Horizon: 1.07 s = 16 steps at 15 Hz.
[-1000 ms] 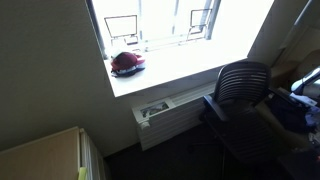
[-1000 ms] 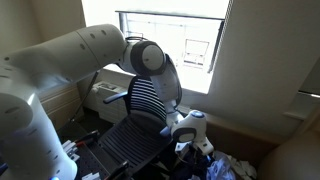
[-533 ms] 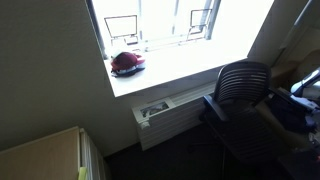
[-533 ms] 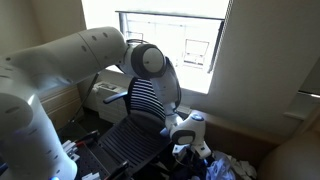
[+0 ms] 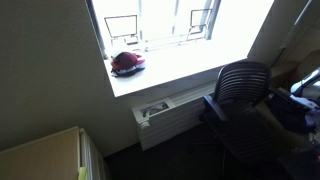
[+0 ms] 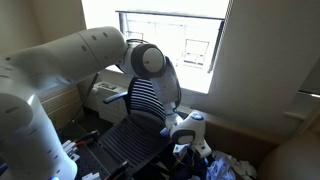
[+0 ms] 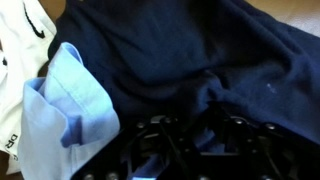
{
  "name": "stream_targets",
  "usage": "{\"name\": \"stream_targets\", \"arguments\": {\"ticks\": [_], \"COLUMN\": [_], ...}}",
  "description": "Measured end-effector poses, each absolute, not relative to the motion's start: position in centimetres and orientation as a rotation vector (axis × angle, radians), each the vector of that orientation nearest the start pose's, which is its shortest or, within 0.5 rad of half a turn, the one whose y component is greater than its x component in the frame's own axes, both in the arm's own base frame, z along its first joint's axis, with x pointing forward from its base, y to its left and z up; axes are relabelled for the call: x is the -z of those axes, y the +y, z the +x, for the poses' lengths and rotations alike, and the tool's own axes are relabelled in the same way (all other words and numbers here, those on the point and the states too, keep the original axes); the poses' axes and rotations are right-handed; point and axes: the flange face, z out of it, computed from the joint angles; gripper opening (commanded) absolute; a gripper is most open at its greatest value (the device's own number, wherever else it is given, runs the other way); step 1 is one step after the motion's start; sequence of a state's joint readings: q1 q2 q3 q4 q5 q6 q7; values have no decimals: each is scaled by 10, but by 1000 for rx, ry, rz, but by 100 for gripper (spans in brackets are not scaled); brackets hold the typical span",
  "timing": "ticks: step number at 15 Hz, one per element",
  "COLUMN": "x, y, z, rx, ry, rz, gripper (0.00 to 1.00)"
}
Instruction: Take the black garment on the sofa and put it on the chair
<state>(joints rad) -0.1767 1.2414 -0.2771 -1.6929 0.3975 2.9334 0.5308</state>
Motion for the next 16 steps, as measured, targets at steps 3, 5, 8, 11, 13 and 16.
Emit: {"name": "stream_targets", "arguments": {"ticks": [3,5,8,11,13,16], "x": [80,79,71,30,-17,-96], "y": [-285,-286,-290,-295,-295,-288], "z": [518,518,526,555,579,604], "rx": [165,173,214,358,502,745], "ry": [1844,1852,1876,1859,1785,1623], "rz": [-2739,-2732,-2693,-2606,-2550,-2505], "gripper": [0,0,1,1,1,1]}}
